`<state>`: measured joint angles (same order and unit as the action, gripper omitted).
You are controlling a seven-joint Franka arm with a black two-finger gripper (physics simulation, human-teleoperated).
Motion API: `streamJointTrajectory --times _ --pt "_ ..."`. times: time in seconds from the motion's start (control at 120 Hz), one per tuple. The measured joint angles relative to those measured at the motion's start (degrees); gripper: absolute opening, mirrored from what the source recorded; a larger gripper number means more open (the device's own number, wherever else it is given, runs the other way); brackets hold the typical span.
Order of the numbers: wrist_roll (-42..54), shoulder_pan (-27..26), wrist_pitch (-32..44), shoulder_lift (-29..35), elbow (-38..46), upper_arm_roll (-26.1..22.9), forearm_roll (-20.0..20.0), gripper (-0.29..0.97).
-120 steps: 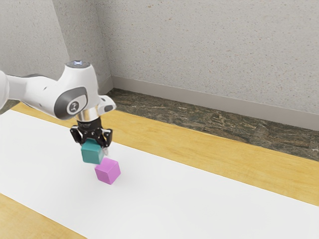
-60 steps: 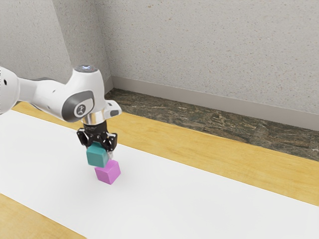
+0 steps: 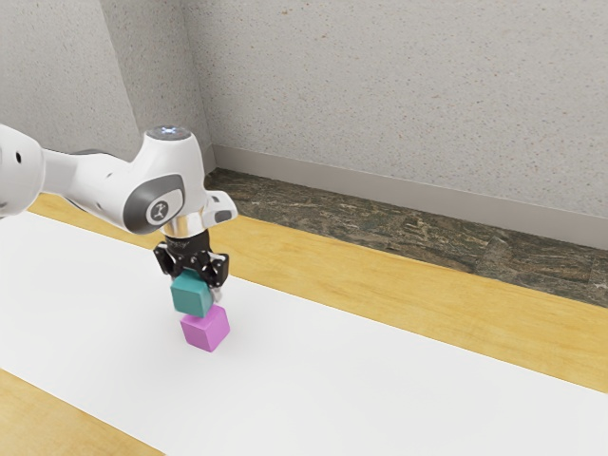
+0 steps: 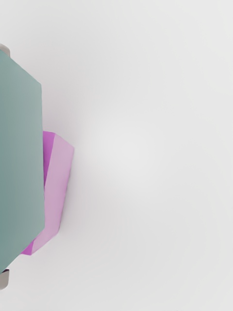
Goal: Pick up the blue block with one arm, and put the blue block on the pink block with one arm
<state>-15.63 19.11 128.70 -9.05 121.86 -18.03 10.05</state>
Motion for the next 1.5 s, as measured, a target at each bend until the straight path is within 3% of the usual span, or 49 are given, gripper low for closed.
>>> streamJointTrajectory --times 0.858,0.925,1.083,1.25,1.342,1.417,1.5 --pt "0.92 -0.54 2.08 2.52 3.01 -0.97 -0.46 0.32" --pt "1.0 -0.61 2.09 2.7 3.17 -0.95 -1.09 0.44" --pt "1.49 -0.52 2.09 3.67 3.23 -0.93 -2.24 0.53" --pt "1.87 -0.45 1.83 13.18 2.82 -0.9 -2.38 0.61" --pt "1.41 -1.22 0.95 15.69 -1.07 -0.84 -2.96 0.64" --pt "-1.09 -1.63 -4.53 16.15 -11.02 -0.55 -4.8 0.65" --pt "-3.53 -1.18 -9.65 16.22 -13.54 0.43 -5.77 0.66"
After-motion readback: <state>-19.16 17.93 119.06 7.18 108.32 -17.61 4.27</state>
